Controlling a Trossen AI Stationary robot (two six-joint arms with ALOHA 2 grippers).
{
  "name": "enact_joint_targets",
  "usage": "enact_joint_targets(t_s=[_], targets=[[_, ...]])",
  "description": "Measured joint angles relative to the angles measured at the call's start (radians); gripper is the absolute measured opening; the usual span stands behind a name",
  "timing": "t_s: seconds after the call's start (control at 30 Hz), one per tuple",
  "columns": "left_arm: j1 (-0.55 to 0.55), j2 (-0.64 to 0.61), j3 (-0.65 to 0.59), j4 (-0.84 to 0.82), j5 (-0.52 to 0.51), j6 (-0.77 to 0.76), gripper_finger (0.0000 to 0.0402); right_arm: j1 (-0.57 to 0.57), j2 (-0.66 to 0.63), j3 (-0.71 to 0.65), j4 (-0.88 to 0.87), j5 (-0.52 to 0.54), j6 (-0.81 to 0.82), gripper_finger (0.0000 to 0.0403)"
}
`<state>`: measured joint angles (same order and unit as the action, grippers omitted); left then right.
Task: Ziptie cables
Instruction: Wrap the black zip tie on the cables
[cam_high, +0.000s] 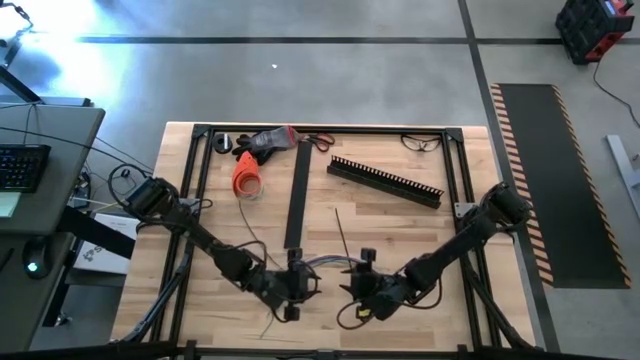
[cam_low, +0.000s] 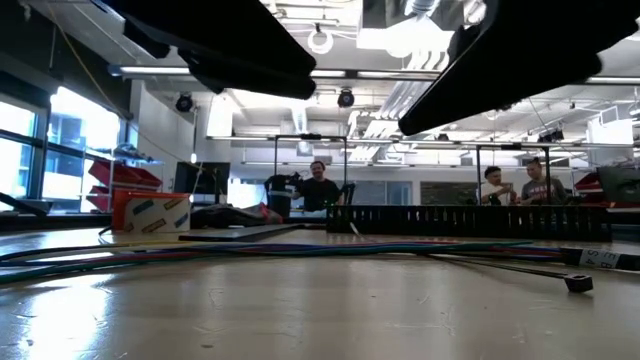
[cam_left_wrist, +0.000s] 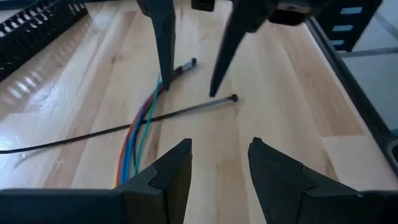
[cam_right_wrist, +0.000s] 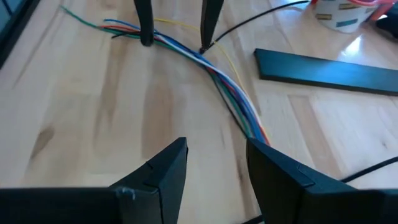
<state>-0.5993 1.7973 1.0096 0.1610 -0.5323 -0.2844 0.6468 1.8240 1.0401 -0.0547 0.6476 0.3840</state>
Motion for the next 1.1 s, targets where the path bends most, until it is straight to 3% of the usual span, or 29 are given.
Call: enact_joint_targets(t_s=[0.2,0.5,0.8,1.1], targets=[[0.027,0.0,0.0,0.019,-0.013,0.009,0.0139,-0.022,0.0,0.0,-0.006,0.0,-0.011,0.0151],[0.067,0.0,0.0,-0.001,-0.048,0.217,0.0139,-0.061,-0.035,0.0,-0.048,0.06,-0.031,0.0151],[0.161,0.0,0.0,-0.036,-0.06,0.285,0.0139,-0.108,-0.081,0.0,-0.199,0.099,0.012,0.0151],[0.275,-0.02,0.0,-0.028,-0.056,0.242,0.0139,-0.198,-0.11,0.0,-0.286,-0.052,-0.202,0.0151]])
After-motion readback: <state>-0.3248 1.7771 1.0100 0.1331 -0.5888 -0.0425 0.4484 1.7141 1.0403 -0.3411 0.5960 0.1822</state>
